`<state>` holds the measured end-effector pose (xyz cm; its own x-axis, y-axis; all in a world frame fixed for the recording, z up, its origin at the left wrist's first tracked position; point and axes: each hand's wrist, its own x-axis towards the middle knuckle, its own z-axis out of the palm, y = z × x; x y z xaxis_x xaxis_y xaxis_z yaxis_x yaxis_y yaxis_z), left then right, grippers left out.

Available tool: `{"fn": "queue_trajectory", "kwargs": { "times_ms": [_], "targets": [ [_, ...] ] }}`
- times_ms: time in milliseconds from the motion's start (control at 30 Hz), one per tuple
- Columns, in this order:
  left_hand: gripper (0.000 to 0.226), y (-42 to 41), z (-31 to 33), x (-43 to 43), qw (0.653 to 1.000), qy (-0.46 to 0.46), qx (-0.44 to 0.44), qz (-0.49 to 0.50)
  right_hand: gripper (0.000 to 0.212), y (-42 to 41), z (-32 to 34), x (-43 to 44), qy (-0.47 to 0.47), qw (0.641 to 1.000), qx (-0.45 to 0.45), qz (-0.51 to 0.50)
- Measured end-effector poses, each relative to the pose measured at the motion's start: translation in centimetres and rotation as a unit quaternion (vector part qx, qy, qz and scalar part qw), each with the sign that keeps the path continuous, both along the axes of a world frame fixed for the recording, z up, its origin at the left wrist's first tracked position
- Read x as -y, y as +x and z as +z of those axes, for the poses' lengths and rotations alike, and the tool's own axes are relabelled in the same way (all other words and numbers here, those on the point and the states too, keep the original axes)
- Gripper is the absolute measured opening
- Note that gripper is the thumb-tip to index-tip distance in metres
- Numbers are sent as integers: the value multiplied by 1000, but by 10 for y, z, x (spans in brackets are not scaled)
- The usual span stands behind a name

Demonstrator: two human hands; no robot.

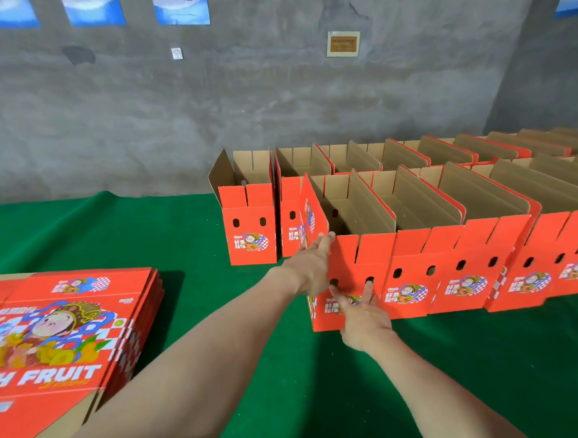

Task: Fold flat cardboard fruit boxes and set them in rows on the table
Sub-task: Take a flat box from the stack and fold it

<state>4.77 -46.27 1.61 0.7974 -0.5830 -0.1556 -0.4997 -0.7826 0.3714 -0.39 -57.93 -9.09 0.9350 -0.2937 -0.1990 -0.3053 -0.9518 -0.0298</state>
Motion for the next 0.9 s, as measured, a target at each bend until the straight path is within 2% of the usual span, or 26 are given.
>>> {"fn": "queue_trajectory", "kwargs": {
  "times_ms": [67,100,167,200,267,333,400,467,533,633,700,800,900],
  "targets": [
    [92,-2,-1,-4,1000,-5,-3,8,57,-6,16,-7,27,988,150,-3],
    [92,-4,-3,-7,1000,-18,-2,4,49,-6,24,-11,33,967,253,8],
    [94,-11,-8,-19,997,-78,7,-7,58,-2,41,-16,39,921,386,42],
    [95,-17,-11,-26,993,-114,14,-6,70,0,50,-17,35,921,385,58],
    [93,-32,-24,-49,987,-157,31,10,87,6,62,-14,7,953,292,81],
    [86,-44,-44,-85,989,-124,59,45,91,12,68,-7,-25,972,216,83],
    [77,-46,-69,-139,985,-67,91,127,85,13,75,-7,-20,977,202,69],
    [68,-42,-84,-207,963,-46,105,246,77,10,83,-17,18,966,252,53],
    [63,-39,-90,-280,923,-39,107,369,67,6,85,-31,38,937,342,65],
    [59,-37,-97,-373,882,-8,85,464,52,-3,85,-64,46,909,391,138],
    [57,-38,-108,-414,881,21,69,467,42,-9,80,-90,67,911,366,177],
    [58,-44,-126,-443,907,97,44,408,38,-21,65,-126,70,935,275,212],
    [54,-60,-143,-435,926,92,41,363,39,-33,39,-161,108,945,208,228]
  ]
}}
